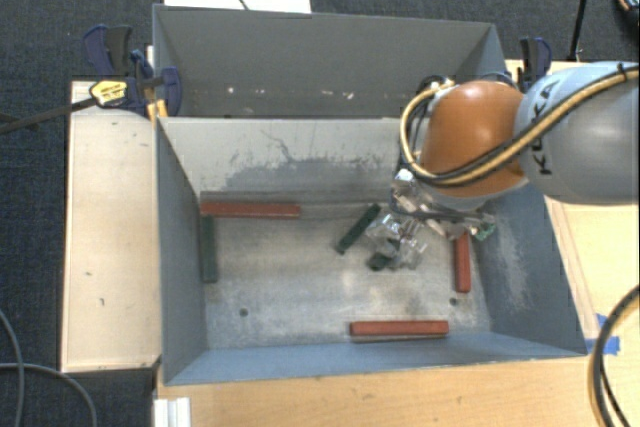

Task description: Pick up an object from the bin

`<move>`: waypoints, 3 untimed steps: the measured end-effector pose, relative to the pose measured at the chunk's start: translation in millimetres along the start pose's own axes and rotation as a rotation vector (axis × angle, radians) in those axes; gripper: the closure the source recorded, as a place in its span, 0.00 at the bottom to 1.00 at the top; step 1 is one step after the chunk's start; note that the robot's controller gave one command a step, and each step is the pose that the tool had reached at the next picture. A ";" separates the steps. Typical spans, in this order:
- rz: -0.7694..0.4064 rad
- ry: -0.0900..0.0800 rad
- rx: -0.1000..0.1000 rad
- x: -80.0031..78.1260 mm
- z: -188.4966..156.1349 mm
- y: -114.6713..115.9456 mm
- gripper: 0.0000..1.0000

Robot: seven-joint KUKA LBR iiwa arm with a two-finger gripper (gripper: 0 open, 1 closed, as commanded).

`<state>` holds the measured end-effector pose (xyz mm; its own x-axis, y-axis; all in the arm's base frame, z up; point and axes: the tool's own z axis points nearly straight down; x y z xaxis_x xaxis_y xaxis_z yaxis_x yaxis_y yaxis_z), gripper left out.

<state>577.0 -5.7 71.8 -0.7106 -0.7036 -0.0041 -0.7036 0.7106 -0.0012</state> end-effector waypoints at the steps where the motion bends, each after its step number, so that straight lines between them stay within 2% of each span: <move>1: 0.024 -0.001 -0.001 -8.9 -59.1 54.1 1.00; 2: 0.029 0.003 -0.001 -6.7 -55.6 51.6 0.00; 3: -0.194 0.007 -0.004 41.2 2.4 -10.4 0.00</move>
Offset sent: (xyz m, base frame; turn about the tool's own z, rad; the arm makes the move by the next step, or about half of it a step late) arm -0.0323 0.0406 0.0550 0.0281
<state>555.1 -42.1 69.3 -0.5615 -0.8275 0.0025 -0.8275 0.5615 0.0023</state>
